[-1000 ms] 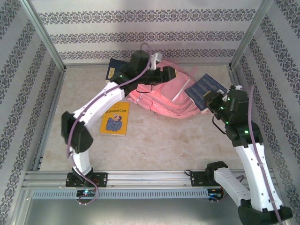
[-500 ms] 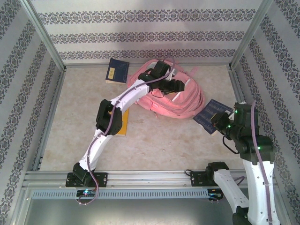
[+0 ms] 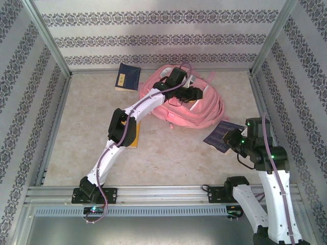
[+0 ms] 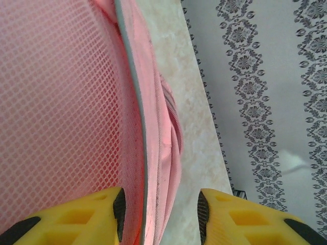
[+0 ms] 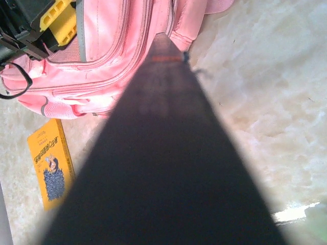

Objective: Pack the student bag

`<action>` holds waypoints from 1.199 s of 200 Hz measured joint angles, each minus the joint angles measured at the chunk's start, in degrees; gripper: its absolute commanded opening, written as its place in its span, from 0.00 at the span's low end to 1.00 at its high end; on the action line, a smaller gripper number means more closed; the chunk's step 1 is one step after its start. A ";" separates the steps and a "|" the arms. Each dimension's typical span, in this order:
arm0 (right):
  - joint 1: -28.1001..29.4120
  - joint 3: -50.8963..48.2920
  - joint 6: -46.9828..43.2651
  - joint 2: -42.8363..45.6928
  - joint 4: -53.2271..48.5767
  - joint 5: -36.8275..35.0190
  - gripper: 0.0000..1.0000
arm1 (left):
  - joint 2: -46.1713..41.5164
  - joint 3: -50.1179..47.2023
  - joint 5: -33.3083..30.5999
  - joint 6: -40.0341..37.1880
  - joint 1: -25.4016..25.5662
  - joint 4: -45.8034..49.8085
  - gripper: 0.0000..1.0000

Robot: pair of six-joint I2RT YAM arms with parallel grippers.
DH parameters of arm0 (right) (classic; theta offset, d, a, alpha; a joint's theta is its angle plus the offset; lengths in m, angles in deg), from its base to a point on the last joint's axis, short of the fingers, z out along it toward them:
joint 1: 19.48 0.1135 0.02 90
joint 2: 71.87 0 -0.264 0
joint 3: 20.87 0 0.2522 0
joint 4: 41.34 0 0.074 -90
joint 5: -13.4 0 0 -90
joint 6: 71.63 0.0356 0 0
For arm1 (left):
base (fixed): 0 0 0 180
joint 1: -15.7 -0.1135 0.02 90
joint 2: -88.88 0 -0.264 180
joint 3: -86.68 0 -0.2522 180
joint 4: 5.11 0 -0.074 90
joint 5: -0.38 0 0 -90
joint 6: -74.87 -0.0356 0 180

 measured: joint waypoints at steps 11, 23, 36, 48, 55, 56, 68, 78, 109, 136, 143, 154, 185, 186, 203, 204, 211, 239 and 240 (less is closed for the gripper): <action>0.00 -0.48 0.20 0.55 0.35 0.07 0.00 | 1.20 1.53 0.39 0.37 0.13 -0.39 0.43; 0.00 -1.11 0.42 1.40 0.52 0.24 0.00 | 2.78 2.69 1.16 1.46 0.28 -1.75 0.43; 0.00 -1.95 0.81 2.27 0.52 0.42 0.00 | 4.09 2.93 1.86 2.58 0.42 -3.43 0.42; 0.00 -2.75 1.25 2.99 0.48 0.46 0.00 | 5.18 3.13 2.25 3.17 0.52 -4.24 0.32; 0.00 -3.13 1.42 3.30 0.44 0.44 0.00 | 5.77 3.67 2.36 3.32 0.59 -4.24 0.25; 0.00 -3.15 1.42 3.34 0.44 0.44 0.00 | 5.88 3.76 2.38 3.48 0.59 -4.24 0.24; 0.00 -3.41 1.44 3.74 0.42 0.44 0.00 | 6.45 4.28 2.19 3.10 0.63 -4.13 0.12; 0.00 -3.41 1.42 4.00 0.37 0.42 0.00 | 6.47 4.46 1.95 2.71 0.63 -3.63 0.05; 0.00 -3.41 1.18 4.70 -0.09 -0.50 0.00 | 6.19 4.96 1.55 0.24 0.87 -1.73 0.00; 0.00 -2.16 -0.24 4.57 -1.77 -4.02 0.00 | 3.63 1.51 1.29 -1.88 1.03 0.02 0.00; 0.00 -1.36 -0.74 4.42 -2.40 -5.44 0.00 | 2.14 -0.35 1.27 -2.45 1.03 0.68 0.00; 0.00 -0.15 -1.66 4.31 -2.99 -7.58 0.00 | -0.57 -3.96 1.25 -3.34 1.03 1.79 0.00; 0.00 0.96 -2.99 4.31 -3.45 -11.23 0.00 | -12.17 -17.86 1.25 -6.51 1.05 5.84 0.00; 0.00 0.96 -3.02 4.31 -3.45 -11.26 0.00 | -12.76 -18.53 1.25 -6.69 1.05 5.95 0.00; 0.00 0.94 -3.13 4.33 -3.39 -11.52 0.00 | -19.56 -25.92 1.11 -9.64 1.03 8.92 0.02; 0.00 0.94 -3.13 4.33 -3.37 -11.52 0.00 | -19.80 -26.18 1.14 -9.81 1.03 9.11 0.03; 0.00 0.74 -3.13 4.33 -3.15 -11.50 0.00 | -22.03 -28.44 1.31 -11.32 1.03 10.67 0.08; 0.00 -1.36 -3.08 4.33 -1.75 -10.95 0.00 | -25.79 -32.87 3.23 -17.68 1.31 16.06 0.27; 0.00 -1.46 -3.06 4.33 -1.68 -10.86 0.00 | -25.79 -32.89 3.28 -17.86 1.33 16.20 0.27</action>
